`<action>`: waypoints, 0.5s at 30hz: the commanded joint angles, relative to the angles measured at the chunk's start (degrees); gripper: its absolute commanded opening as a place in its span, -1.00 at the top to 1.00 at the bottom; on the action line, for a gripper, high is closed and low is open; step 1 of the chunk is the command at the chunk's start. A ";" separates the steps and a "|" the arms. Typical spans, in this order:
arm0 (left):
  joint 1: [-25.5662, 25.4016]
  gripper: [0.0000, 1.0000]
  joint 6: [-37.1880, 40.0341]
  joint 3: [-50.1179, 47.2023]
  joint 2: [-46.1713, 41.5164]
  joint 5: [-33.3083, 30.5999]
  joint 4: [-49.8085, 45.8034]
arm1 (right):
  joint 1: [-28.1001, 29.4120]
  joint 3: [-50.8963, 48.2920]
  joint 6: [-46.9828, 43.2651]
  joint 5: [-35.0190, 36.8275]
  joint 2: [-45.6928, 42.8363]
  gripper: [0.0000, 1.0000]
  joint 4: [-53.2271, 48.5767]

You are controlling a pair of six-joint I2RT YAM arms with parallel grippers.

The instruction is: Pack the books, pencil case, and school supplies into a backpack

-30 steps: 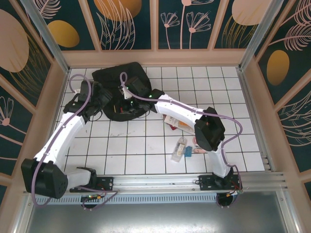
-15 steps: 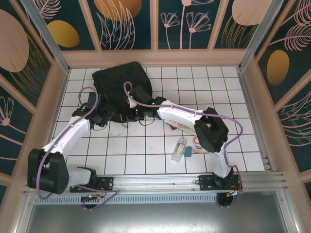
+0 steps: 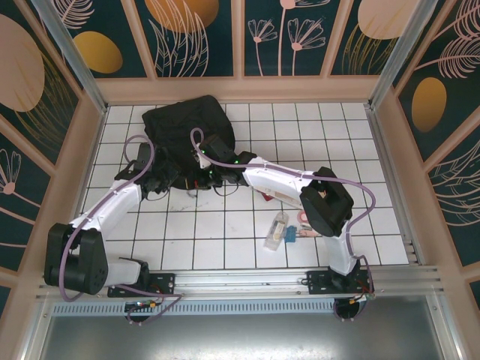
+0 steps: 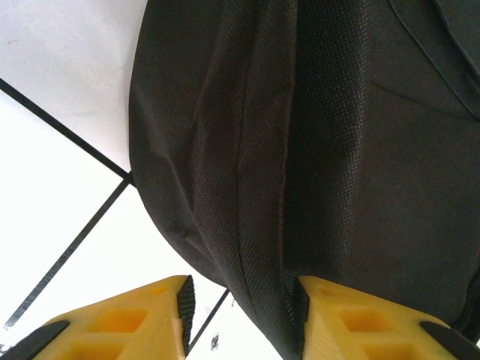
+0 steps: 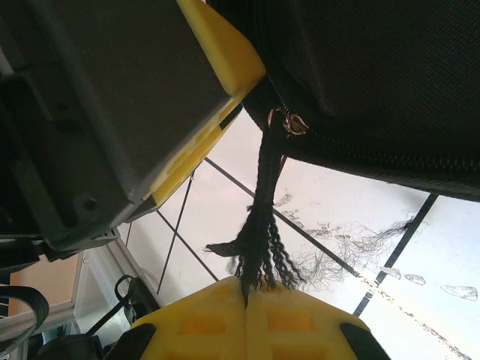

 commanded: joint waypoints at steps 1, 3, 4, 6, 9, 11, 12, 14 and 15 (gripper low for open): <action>0.36 0.29 -0.61 -1.45 -0.13 -0.60 1.16 | 0.33 -0.03 -0.16 1.05 -2.52 1.00 -0.35; 0.39 0.42 0.03 -1.26 0.34 -1.87 0.20 | 0.34 0.00 -0.36 1.53 -2.48 1.00 -0.74; 0.36 0.50 0.33 -1.33 0.57 -2.09 0.25 | 0.38 0.11 -0.61 1.82 -2.44 1.00 -1.11; 0.43 0.70 0.60 -1.41 0.56 -2.91 -0.04 | 0.33 0.27 -1.14 2.40 -2.56 1.00 -1.86; 0.66 0.95 1.37 -1.28 0.19 -4.23 -0.50 | 0.21 0.85 -2.57 3.53 -3.06 1.00 -3.84; 0.74 1.00 2.17 -0.90 0.14 -4.81 -0.95 | -0.09 1.85 -3.86 4.16 -3.16 1.00 -6.01; 0.82 1.00 2.71 -0.60 0.02 -5.25 -1.40 | -0.39 2.26 -4.46 4.23 -3.14 1.00 -7.13; 0.78 1.00 3.63 -0.23 -0.16 -6.06 -1.95 | -1.05 2.96 -5.51 4.21 -3.15 1.00 -8.98; 0.80 1.00 4.21 -0.14 -0.34 -6.35 -2.15 | -1.31 3.16 -6.06 4.31 -3.23 1.00 -9.87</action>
